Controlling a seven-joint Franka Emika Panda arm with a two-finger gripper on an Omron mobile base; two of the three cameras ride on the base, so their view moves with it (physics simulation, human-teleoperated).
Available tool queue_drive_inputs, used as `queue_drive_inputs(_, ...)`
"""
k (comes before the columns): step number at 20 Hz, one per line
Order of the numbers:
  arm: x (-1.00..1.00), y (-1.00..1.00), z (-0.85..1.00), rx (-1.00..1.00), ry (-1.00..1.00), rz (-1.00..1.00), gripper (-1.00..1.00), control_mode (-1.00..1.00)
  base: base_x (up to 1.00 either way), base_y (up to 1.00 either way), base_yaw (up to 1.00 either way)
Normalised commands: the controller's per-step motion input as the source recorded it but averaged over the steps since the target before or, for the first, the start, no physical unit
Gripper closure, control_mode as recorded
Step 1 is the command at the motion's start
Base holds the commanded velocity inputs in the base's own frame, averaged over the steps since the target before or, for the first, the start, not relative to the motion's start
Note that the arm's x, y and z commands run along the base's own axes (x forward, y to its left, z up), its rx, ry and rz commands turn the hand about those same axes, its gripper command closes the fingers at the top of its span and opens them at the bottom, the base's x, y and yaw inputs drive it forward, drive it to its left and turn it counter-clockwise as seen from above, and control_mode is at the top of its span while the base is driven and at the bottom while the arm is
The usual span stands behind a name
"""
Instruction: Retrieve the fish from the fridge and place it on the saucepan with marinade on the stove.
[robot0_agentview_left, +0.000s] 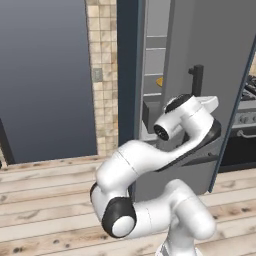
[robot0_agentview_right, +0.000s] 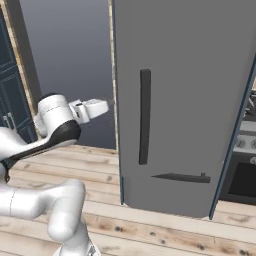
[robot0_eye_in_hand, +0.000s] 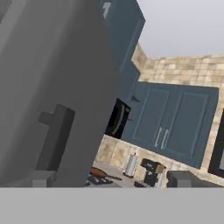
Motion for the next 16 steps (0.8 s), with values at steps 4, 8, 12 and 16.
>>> queue_drive_inputs(4,-0.15,0.85,0.62,0.0,0.0,-0.42,-1.0,-1.0,0.0,0.0,0.0)
queue_drive_inputs(8,-0.52,0.7,0.88,0.0,0.0,-0.2,-1.0,-1.0,0.0,0.0,0.0)
queue_drive_inputs(12,-0.67,0.52,1.0,0.0,0.0,0.02,-1.0,-1.0,0.0,0.0,0.0)
queue_drive_inputs(16,-0.5,0.44,0.75,0.0,0.0,0.15,-1.0,-1.0,0.0,0.0,0.0)
